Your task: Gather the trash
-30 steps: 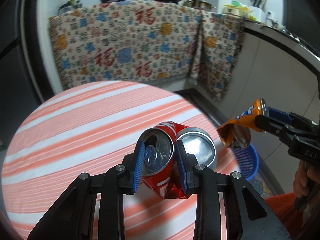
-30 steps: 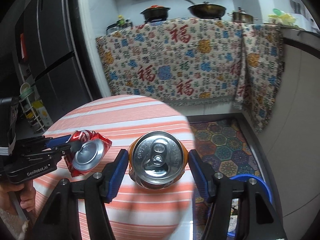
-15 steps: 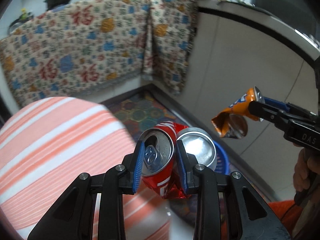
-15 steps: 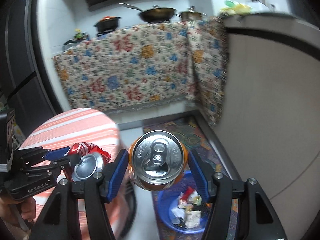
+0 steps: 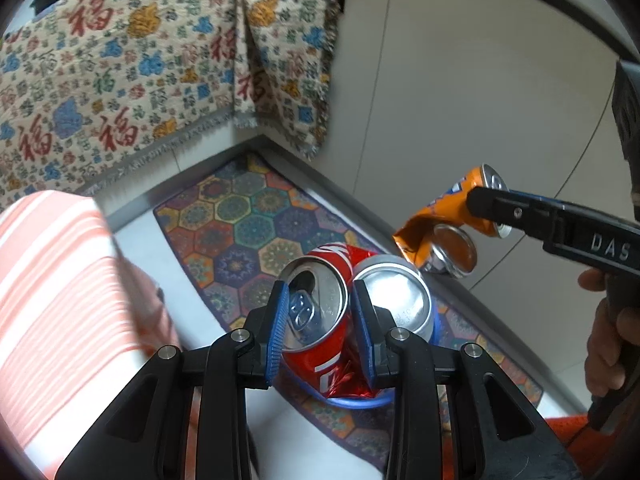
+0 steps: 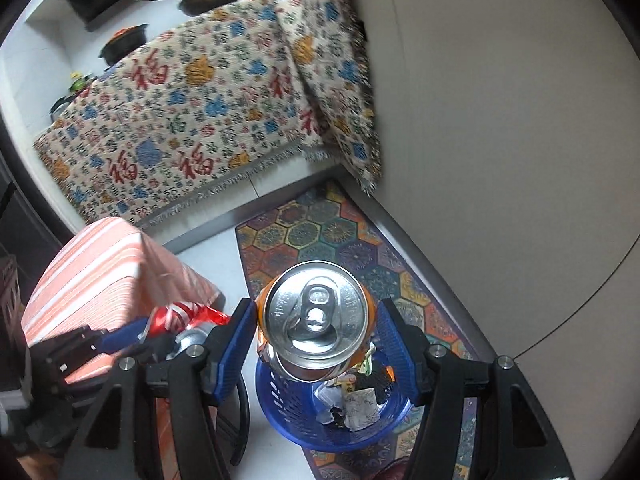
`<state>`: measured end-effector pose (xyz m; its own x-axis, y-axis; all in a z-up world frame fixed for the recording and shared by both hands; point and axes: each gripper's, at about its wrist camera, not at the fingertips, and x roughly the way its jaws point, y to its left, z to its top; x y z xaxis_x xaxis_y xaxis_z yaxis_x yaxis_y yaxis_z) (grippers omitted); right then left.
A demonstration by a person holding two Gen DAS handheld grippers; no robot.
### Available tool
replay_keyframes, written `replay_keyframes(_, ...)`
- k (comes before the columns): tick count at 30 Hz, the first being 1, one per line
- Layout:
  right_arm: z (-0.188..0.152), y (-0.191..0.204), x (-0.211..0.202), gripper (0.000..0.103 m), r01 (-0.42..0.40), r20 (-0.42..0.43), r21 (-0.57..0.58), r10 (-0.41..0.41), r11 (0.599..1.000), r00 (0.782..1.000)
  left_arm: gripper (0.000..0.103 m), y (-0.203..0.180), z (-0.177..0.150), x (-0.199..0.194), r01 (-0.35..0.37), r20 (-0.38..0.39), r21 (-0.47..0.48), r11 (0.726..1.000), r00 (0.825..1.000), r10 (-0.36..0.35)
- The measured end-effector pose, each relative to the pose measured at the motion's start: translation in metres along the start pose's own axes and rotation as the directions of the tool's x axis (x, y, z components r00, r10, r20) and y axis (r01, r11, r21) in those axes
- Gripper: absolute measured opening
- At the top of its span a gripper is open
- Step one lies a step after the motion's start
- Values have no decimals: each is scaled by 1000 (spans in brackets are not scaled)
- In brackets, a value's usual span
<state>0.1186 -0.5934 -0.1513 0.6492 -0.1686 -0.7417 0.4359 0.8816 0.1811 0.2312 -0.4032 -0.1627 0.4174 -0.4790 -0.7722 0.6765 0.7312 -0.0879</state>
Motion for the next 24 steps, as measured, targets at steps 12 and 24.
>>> replay_keyframes(12,-2,-33,26,75,14,-18,83,-13,996,1000,75,-18,-5,55,10,-2,24,1000,1000,-10)
replay_keyframes(24,-15,-26,-53,86,134,40,55,-136,989,990,102,-8,-5,-67,-65,124,-51,997,990,71)
